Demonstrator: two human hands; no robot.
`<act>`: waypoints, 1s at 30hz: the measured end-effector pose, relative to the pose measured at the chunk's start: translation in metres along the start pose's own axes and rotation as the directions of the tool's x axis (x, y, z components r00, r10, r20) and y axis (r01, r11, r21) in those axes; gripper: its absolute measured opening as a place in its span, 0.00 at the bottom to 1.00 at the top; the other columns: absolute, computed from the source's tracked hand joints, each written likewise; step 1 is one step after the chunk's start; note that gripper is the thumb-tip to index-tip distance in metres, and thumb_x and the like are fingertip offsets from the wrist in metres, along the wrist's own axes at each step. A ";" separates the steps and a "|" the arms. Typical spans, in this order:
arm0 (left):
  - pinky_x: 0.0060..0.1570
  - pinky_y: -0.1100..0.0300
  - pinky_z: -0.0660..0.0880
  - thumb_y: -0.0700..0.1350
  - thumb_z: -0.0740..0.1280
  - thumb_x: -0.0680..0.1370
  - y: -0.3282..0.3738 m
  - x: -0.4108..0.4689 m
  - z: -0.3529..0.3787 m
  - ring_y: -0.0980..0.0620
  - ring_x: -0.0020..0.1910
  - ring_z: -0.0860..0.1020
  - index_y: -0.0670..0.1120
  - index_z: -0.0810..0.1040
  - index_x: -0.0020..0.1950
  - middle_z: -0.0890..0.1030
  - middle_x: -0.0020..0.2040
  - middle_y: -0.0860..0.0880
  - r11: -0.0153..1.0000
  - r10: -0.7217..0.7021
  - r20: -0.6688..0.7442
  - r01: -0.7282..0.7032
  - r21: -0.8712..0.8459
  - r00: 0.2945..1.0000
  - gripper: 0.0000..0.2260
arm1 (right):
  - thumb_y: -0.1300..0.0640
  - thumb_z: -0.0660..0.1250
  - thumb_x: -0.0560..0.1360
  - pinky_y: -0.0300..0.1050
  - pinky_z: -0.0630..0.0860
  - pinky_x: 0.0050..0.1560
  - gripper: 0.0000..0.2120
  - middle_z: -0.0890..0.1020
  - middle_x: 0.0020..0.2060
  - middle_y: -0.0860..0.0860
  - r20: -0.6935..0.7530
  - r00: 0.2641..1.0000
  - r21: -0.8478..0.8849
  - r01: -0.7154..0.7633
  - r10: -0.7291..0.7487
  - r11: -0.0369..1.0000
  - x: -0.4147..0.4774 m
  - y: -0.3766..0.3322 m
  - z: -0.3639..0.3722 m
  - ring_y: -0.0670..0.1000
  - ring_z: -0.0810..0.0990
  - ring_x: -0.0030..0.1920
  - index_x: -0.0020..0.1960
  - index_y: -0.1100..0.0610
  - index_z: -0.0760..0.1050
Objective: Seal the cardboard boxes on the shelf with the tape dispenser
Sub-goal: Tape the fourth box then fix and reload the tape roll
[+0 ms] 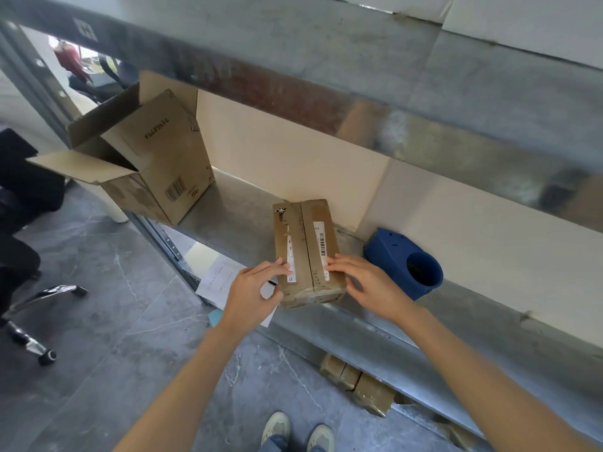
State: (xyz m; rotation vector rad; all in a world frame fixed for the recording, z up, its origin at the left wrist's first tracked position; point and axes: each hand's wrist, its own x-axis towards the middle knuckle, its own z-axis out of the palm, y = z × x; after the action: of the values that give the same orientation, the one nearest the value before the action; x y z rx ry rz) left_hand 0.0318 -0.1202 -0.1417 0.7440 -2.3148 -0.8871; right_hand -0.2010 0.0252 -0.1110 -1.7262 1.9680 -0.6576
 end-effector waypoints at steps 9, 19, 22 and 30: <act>0.54 0.49 0.78 0.43 0.68 0.73 -0.002 -0.006 0.024 0.69 0.59 0.77 0.50 0.84 0.50 0.84 0.55 0.58 1.000 -0.003 -0.228 0.000 -0.013 0.974 0.09 | 0.62 0.67 0.77 0.37 0.67 0.69 0.14 0.79 0.63 0.45 -0.269 0.963 0.094 0.043 -0.016 0.995 0.000 0.004 0.029 0.43 0.72 0.69 0.62 0.54 0.80; 0.57 0.56 0.71 0.59 0.72 0.69 0.030 -0.013 0.054 0.60 0.58 0.79 0.50 0.81 0.52 0.81 0.61 0.55 0.978 -0.155 -0.336 0.192 0.080 0.929 0.18 | 0.48 0.69 0.73 0.40 0.78 0.43 0.14 0.80 0.56 0.48 -0.527 0.845 -0.023 -0.114 0.084 0.993 0.007 -0.026 0.062 0.47 0.73 0.67 0.53 0.57 0.77; 0.58 0.56 0.71 0.60 0.71 0.69 0.031 -0.013 0.055 0.59 0.59 0.79 0.50 0.81 0.53 0.81 0.60 0.54 0.974 -0.129 -0.343 0.185 0.134 0.930 0.19 | 0.47 0.67 0.74 0.44 0.82 0.41 0.15 0.78 0.56 0.49 -0.500 0.860 -0.066 -0.150 0.097 0.987 0.008 -0.030 0.065 0.48 0.72 0.67 0.55 0.56 0.75; 0.64 0.55 0.68 0.67 0.68 0.72 0.001 -0.015 0.027 0.64 0.69 0.71 0.53 0.79 0.61 0.79 0.66 0.57 0.985 0.045 -0.102 -0.027 0.171 0.994 0.25 | 0.39 0.65 0.74 0.47 0.75 0.62 0.27 0.65 0.73 0.38 -0.095 0.995 -0.107 -0.022 0.011 0.994 -0.008 -0.006 0.021 0.36 0.54 0.75 0.70 0.47 0.70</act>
State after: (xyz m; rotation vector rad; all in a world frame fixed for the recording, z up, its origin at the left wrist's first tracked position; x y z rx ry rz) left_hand 0.0240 -0.0987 -0.1626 0.7968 -2.3217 -0.6241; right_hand -0.1826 0.0309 -0.1237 -1.7692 2.1154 -0.6487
